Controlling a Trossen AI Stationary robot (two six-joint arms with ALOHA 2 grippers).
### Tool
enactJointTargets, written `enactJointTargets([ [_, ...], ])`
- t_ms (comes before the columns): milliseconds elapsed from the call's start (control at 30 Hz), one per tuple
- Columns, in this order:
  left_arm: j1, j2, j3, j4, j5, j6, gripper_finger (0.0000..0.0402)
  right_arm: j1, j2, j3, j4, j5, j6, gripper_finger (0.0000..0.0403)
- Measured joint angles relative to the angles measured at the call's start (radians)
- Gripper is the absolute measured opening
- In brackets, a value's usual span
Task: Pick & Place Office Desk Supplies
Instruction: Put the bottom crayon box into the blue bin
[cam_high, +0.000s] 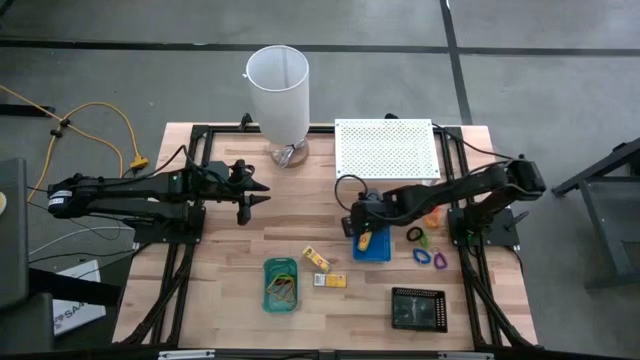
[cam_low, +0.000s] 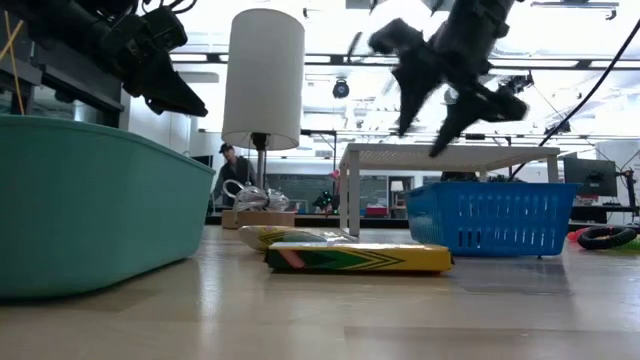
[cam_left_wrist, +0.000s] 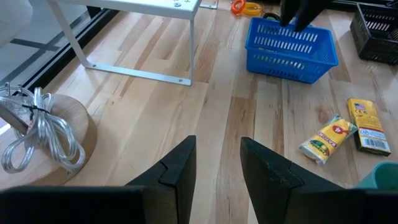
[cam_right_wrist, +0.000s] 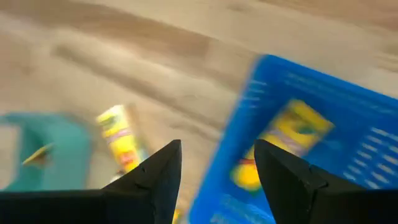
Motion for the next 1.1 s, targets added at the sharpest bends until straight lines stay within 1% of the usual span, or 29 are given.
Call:
enactJointTargets([
  [233,0.0,0.0,0.0,0.0,-0.003,0.0,0.0119,0.041,-0.001,0.001,0.267,0.0,-0.259,0.0192],
  [333,0.0,0.0,0.0,0.0,-0.003,0.0,0.0119,0.068,0.009,0.001,0.316,0.0,-0.334,0.0192],
  [467,0.0,0.0,0.0,0.0,-0.003,0.0,0.0119,0.118,0.013,0.0,0.329,0.002,-0.443,0.0192],
  [600,0.0,0.0,0.0,0.002,-0.003,0.0,0.0119,0.173,0.06,-0.001,0.392,0.011,-0.583,0.0192],
  [700,0.0,0.0,0.0,0.007,-0.003,0.0,0.0119,0.216,0.107,0.002,0.515,0.024,-0.694,0.0192],
  [767,0.0,0.0,0.0,0.011,-0.003,0.0,0.0119,0.244,0.132,-0.001,0.555,0.045,-0.755,0.0192],
  [833,0.0,0.0,0.0,0.016,-0.003,0.0,0.0119,0.263,0.163,0.001,0.625,0.067,-0.789,0.0192],
  [1000,0.0,0.0,0.0,0.026,-0.002,0.0,0.0119,0.303,0.198,0.002,0.634,0.155,-0.807,0.0192],
  [1100,0.0,0.0,0.0,0.028,-0.002,0.0,0.0119,0.32,0.222,0.0,0.644,0.191,-0.808,0.0192],
])
